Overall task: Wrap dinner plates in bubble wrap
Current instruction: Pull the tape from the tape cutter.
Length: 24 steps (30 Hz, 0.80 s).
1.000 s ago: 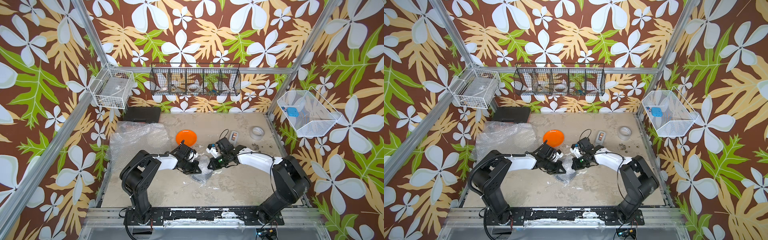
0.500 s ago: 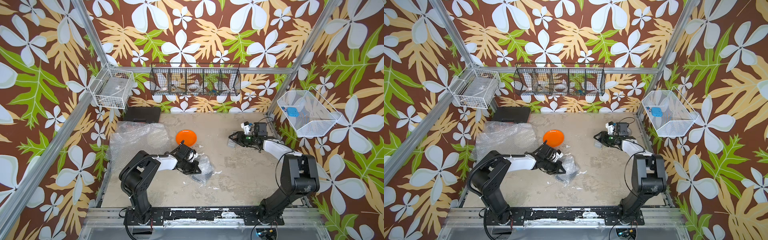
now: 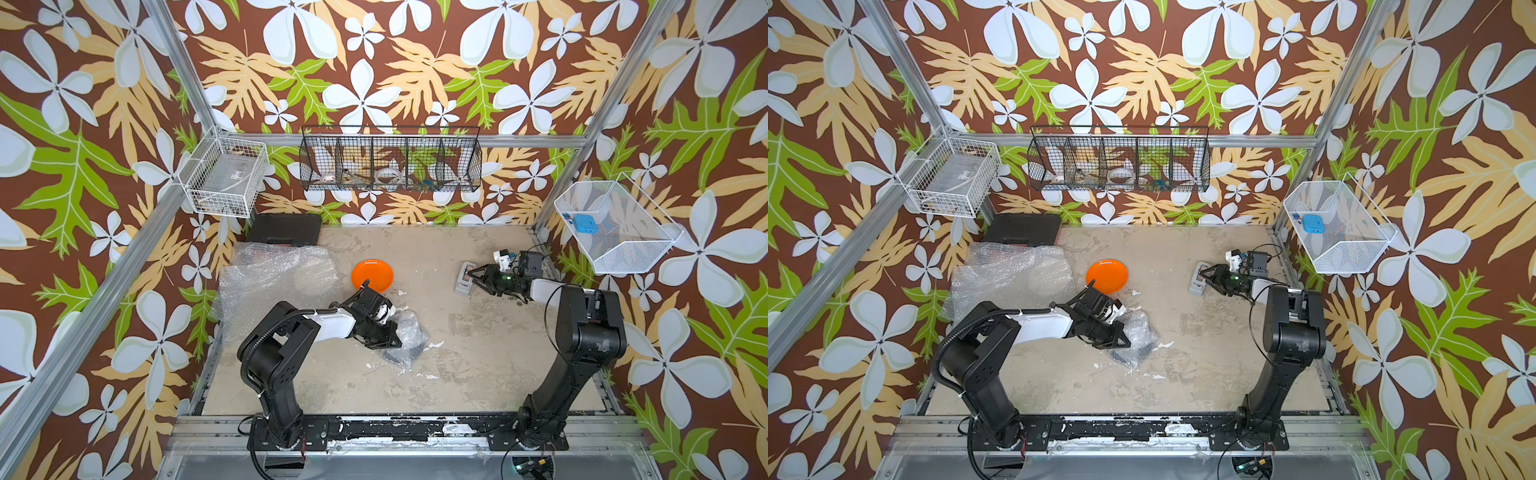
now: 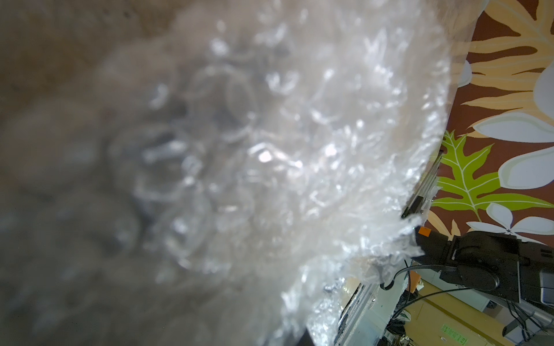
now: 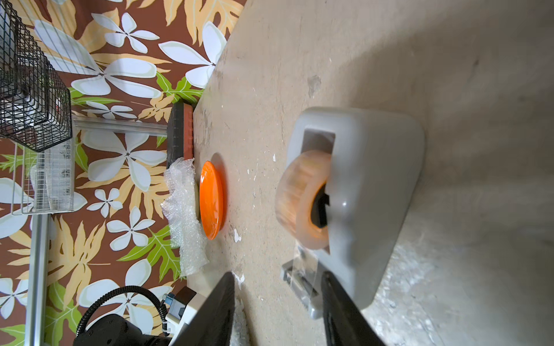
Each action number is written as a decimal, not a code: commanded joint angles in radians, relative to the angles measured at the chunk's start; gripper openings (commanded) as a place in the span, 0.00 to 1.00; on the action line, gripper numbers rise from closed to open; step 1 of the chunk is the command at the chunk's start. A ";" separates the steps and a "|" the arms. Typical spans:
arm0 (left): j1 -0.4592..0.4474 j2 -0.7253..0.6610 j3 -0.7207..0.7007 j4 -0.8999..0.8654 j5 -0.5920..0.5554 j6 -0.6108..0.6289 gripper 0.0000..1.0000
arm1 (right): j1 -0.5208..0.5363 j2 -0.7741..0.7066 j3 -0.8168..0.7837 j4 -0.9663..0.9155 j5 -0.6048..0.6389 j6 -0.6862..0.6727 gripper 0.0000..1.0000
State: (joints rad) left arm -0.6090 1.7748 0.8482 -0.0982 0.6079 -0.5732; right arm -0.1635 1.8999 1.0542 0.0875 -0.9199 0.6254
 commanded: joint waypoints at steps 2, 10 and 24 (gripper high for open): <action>0.002 0.014 -0.008 -0.117 -0.076 0.010 0.00 | -0.001 0.026 -0.006 0.044 -0.042 0.008 0.46; 0.001 0.018 -0.002 -0.123 -0.077 0.008 0.00 | 0.006 0.065 -0.016 0.057 -0.075 0.018 0.44; 0.002 0.018 0.006 -0.136 -0.083 0.012 0.00 | 0.020 0.133 -0.009 0.109 -0.089 0.067 0.39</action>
State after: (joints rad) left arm -0.6090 1.7821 0.8600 -0.1162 0.6106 -0.5705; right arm -0.1497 2.0186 1.0492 0.2359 -1.0401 0.6731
